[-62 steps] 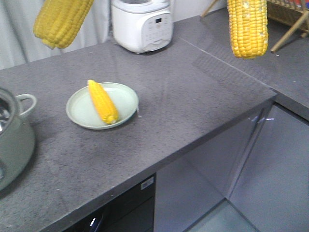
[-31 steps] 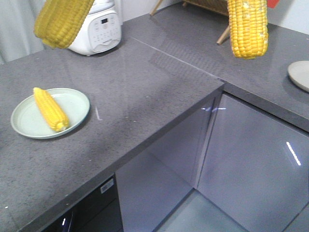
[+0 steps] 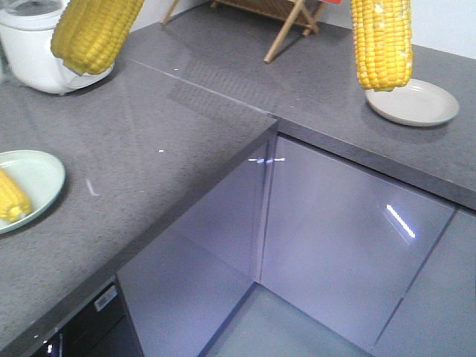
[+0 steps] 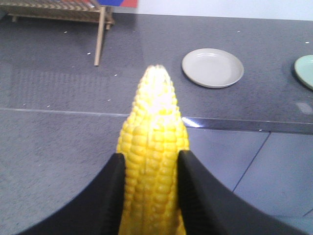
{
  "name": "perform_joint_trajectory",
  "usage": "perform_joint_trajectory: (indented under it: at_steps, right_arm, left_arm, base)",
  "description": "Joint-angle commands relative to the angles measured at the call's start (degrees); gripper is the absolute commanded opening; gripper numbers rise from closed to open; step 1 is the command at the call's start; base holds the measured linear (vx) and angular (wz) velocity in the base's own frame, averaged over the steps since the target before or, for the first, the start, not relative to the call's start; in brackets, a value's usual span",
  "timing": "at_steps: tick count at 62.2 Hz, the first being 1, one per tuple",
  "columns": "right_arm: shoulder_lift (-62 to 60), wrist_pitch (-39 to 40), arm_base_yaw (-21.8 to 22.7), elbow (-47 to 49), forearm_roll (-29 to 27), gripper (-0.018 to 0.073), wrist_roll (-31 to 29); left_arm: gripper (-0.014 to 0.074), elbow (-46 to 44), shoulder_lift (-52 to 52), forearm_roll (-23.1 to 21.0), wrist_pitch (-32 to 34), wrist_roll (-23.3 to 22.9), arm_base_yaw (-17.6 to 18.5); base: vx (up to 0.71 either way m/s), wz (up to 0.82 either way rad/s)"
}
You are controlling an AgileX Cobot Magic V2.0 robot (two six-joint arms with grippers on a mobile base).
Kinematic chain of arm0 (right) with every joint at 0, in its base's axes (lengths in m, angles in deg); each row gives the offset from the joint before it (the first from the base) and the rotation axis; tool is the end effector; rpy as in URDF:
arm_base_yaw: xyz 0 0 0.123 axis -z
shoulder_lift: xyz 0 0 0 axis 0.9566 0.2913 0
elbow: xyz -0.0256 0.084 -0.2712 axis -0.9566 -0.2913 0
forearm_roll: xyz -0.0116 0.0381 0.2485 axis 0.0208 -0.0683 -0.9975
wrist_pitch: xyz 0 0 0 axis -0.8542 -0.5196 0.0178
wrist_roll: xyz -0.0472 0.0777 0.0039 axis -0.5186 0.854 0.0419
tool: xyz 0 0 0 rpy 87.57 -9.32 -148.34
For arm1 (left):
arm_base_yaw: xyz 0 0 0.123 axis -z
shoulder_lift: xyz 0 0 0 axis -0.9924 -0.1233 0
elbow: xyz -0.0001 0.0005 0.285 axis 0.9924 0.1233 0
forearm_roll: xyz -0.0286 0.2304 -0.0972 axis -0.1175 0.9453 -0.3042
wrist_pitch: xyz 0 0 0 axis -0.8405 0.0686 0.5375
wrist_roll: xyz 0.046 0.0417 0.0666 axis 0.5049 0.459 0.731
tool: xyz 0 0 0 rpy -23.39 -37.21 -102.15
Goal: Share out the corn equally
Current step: 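Drive the base toward the counter with the two empty plates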
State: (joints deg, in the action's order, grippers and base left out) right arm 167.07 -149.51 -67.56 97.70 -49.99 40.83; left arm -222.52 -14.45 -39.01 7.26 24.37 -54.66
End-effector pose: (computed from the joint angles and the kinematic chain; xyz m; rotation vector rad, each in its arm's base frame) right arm 0.2980 0.0465 0.5147 -0.5646 1.7493 0.8400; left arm 0.2694 -0.1529 0.5512 0.5335 2.0151 -0.3971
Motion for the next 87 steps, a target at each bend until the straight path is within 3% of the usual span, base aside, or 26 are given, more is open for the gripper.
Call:
perform_joint_trajectory:
  at_steps: [1, 87]
  right_arm:
    - [-2.0, 2.0, 0.3, 1.7, -3.5, -0.0006, -0.4]
    - [-2.0, 2.0, 0.3, 1.7, -3.5, -0.0006, -0.4]
  left_arm:
    - [-0.0006, -1.3, 2.1, -0.4, 2.3, 0.0, 0.2]
    - [-0.0006, -1.3, 2.1, -0.4, 2.3, 0.0, 0.2]
  base:
    - [-0.01, -0.34]
    - [-0.02, -0.32]
